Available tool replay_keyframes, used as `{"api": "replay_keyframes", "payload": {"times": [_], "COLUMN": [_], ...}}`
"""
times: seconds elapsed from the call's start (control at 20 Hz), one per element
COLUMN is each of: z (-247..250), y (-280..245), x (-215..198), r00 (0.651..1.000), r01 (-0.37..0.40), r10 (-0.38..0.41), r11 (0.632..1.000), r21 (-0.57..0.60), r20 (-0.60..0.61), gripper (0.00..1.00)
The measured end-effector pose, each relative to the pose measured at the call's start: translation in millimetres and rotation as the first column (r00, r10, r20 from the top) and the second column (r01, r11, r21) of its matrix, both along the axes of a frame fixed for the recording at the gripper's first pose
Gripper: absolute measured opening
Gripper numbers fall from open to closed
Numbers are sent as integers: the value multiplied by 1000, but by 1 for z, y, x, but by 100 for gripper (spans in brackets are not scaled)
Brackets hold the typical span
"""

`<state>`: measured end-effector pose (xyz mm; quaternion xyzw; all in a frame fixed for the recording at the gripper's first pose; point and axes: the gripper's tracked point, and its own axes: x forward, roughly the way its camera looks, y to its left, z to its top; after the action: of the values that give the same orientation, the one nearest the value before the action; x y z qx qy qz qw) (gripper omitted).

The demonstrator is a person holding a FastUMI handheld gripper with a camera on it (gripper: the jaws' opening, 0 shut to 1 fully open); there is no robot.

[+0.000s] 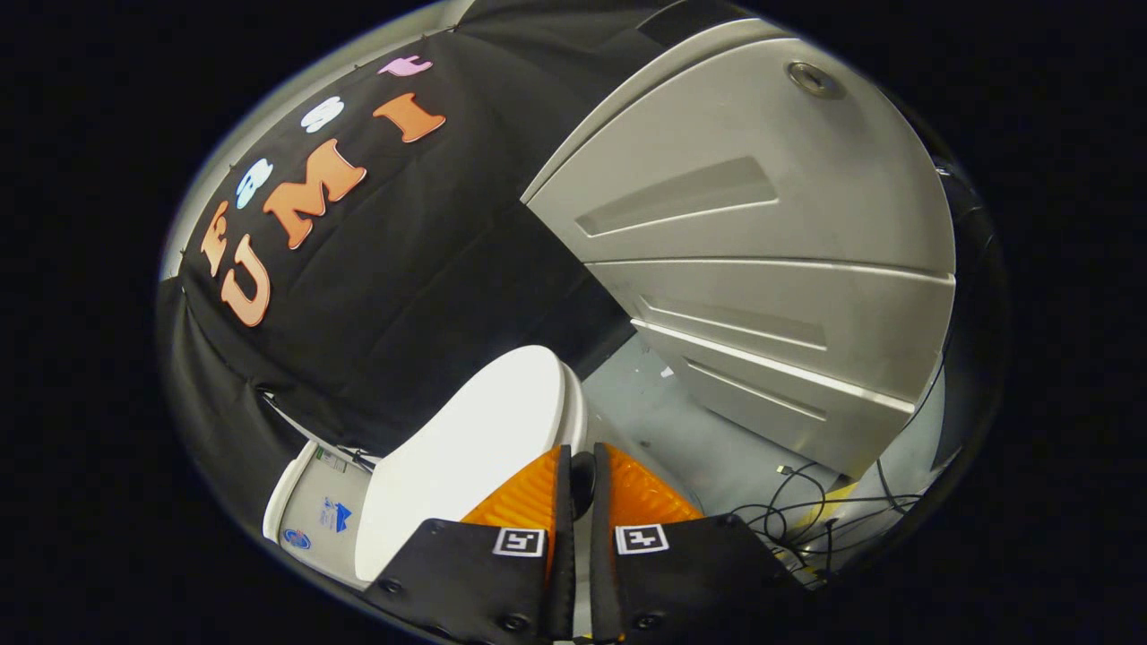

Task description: Open the toilet lid.

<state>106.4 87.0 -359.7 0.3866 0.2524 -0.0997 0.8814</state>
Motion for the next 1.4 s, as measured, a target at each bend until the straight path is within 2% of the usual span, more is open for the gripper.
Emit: {"api": "replay_keyframes", "payload": {"times": [0.35, 0.55, 0.9, 1.1, 1.4], "z": [23, 64, 145, 176, 234], "y": [0, -1, 12, 27, 63], "x": [5, 23, 44, 50, 67], "r00": [999, 988, 948, 945, 921], "r01": [10, 19, -7, -12, -89], "r10": [-8, 4, 86, 106, 233], "r11": [999, 989, 968, 957, 906], "r21": [-36, -148, -251, -291, -414], "r20": [46, 153, 306, 309, 313], "gripper": [15, 13, 10, 10, 10]}}
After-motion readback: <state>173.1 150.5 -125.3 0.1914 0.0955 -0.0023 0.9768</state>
